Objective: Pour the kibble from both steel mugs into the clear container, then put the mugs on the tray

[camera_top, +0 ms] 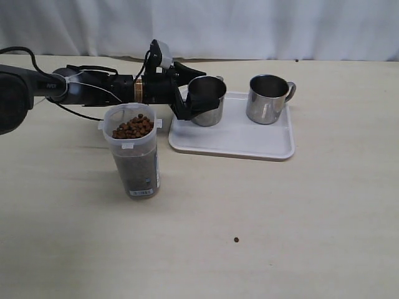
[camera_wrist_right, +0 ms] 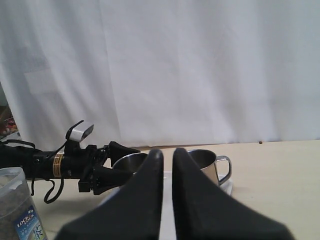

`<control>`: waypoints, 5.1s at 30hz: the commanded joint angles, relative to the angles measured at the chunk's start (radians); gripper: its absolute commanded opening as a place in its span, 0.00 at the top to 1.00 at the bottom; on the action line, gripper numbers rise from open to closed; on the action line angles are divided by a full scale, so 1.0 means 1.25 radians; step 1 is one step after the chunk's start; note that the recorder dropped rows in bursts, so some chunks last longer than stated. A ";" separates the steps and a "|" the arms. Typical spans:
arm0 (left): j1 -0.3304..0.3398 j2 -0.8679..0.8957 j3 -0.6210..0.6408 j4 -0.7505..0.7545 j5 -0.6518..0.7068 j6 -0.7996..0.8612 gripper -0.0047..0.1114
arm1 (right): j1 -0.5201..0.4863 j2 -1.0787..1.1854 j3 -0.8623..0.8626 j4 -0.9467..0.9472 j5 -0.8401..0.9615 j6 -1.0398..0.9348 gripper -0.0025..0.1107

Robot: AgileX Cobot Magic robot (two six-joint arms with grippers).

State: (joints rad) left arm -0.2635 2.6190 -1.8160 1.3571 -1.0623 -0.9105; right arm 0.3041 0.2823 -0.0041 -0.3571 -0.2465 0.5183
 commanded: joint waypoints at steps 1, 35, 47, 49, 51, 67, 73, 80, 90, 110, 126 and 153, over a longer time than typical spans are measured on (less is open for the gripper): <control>0.024 -0.011 -0.005 -0.006 -0.045 -0.008 0.34 | 0.000 -0.005 0.003 0.007 0.007 -0.001 0.93; 0.522 -0.855 0.517 0.189 0.424 -0.489 0.96 | 0.000 -0.005 0.003 0.007 0.007 -0.001 0.93; 0.498 -1.263 1.134 -0.746 0.328 0.192 0.96 | 0.000 -0.005 0.003 0.007 0.007 -0.001 0.93; 0.498 -1.312 1.218 -0.767 0.273 0.233 0.96 | 0.000 -0.005 0.003 0.007 0.007 -0.001 0.93; 0.498 -1.347 1.272 -0.759 0.271 0.249 0.96 | 0.000 -0.005 0.003 0.007 0.007 -0.001 0.93; 0.433 -1.723 1.453 -0.741 0.351 0.279 0.96 | 0.000 -0.005 0.003 0.007 0.007 -0.001 0.93; 0.382 -1.877 1.453 -0.739 0.511 0.270 0.96 | 0.000 -0.005 0.003 0.007 0.007 -0.001 0.93; 0.378 -1.989 1.453 -0.741 0.610 0.255 0.96 | 0.000 -0.005 0.003 0.007 0.007 -0.001 0.93; 0.304 -2.095 1.453 -0.738 0.752 0.244 0.96 | 0.000 -0.005 0.003 0.007 0.007 -0.001 0.93; 0.292 -2.095 1.453 -0.881 0.869 0.296 0.96 | 0.000 -0.008 0.003 0.007 0.007 -0.001 0.93; 0.215 -2.095 1.453 -1.093 0.967 0.641 0.96 | 0.000 -0.008 0.003 0.007 0.007 -0.001 0.93; 0.220 -2.095 1.453 -1.092 0.964 0.773 0.96 | 0.000 -0.008 0.003 0.007 0.007 -0.001 0.93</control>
State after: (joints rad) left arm 0.0109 0.0029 -0.0034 0.0000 0.1574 0.0533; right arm 0.3041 0.2746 -0.0041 -0.3571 -0.2445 0.5183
